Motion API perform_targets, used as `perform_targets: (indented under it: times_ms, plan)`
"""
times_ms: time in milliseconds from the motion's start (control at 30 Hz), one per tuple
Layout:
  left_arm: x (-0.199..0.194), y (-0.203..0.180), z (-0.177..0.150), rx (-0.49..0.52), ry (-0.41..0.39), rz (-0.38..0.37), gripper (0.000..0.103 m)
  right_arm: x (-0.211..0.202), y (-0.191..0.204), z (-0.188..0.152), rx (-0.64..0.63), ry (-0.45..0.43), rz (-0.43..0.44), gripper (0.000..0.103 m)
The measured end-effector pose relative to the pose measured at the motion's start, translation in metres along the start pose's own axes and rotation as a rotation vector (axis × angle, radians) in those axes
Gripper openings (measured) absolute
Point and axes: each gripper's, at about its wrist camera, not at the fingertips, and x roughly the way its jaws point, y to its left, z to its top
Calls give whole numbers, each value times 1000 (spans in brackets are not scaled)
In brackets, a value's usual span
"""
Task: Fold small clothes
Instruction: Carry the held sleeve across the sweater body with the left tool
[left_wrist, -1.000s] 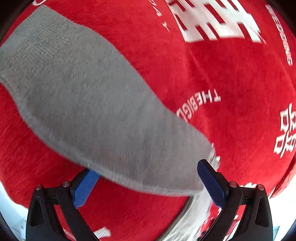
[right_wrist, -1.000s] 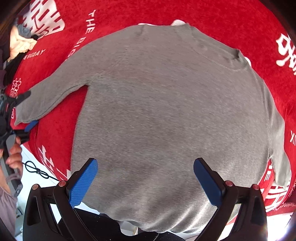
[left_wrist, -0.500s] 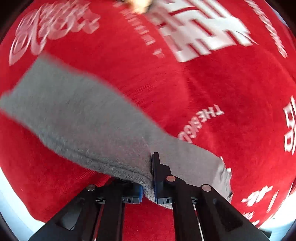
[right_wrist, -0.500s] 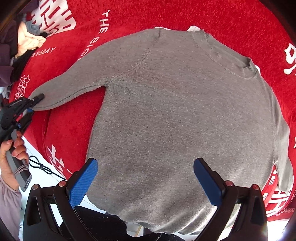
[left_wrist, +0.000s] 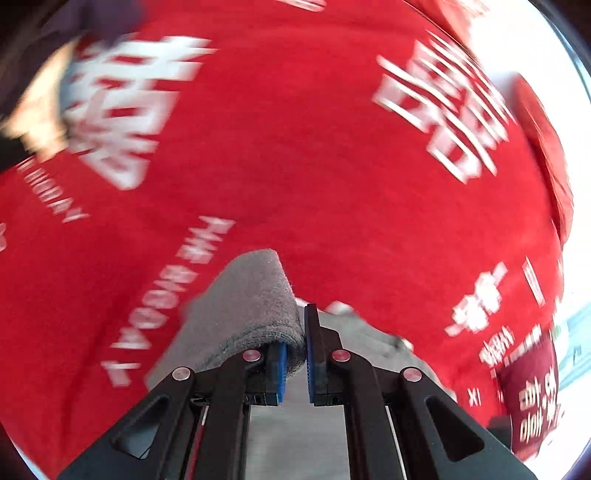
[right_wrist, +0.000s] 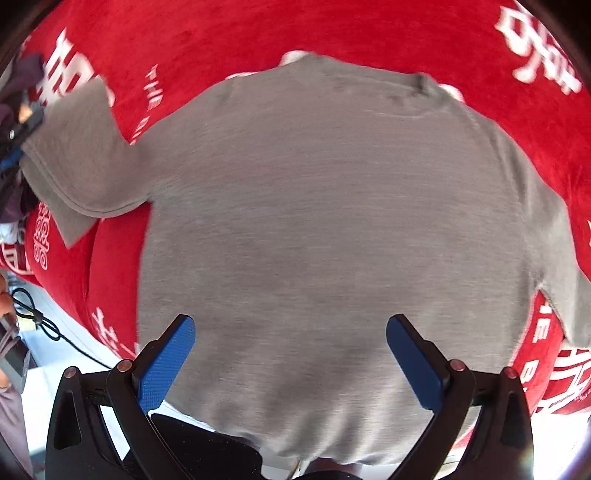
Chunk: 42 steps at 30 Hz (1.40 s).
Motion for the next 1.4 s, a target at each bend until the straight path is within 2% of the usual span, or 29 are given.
perform_targets:
  times_ms: [167,267,333,400,467,533,567,700,767,833,933,1000,1067,1100,1200,1267,1333,1367,1400]
  plan:
    - [61,-94,-34,133,115,-93,9,-17,-66,-3,103,-29,-14,103]
    - [97,-139,-64,215,192,-115,9,-19,-101,-9,164,-32,-27,103]
    - [120,-159,-82,263,249,-101,9,-17,-120,-15,192,-28,-39,103]
    - [139,-171,-102,308,291,-42,9,-15,-132,-19,210,-22,-47,103]
    - [152,-180,-118,355,333,38,19,-12,-145,-20,232,-15,-48,103]
    - [151,-178,-124,378,351,100,70,-11,-152,-19,241,-11,-49,103]
    - [143,-176,-124,381,328,120,74,-10,-155,-18,239,-12,-50,103]
    - [102,-161,-112,407,291,156,74,-14,-150,-3,199,-50,-62,103]
    - [83,-139,-100,398,271,187,75,-21,-136,13,127,-105,-71,103]
    - [64,-113,-88,382,245,246,95,-30,-113,27,25,-164,-77,103]
    - [51,-64,-68,317,224,351,96,-37,-63,46,-219,-252,-87,103]
    - [57,-34,-56,261,262,411,96,-29,-22,58,-414,-279,-132,103]
    - [69,-5,-47,193,295,422,96,-13,14,57,-592,-290,-184,102]
    - [80,7,-43,159,325,420,96,-5,26,55,-651,-288,-200,102]
    - [99,25,-43,124,351,439,96,24,58,48,-809,-265,-260,97]
    - [109,32,-46,121,362,489,96,42,68,48,-865,-248,-302,95]
    - [114,40,-50,114,373,520,96,57,70,53,-872,-230,-335,84]
    - [115,43,-53,107,378,519,96,60,66,54,-865,-217,-328,57]
    - [115,45,-55,100,374,510,96,59,60,57,-840,-199,-283,26]
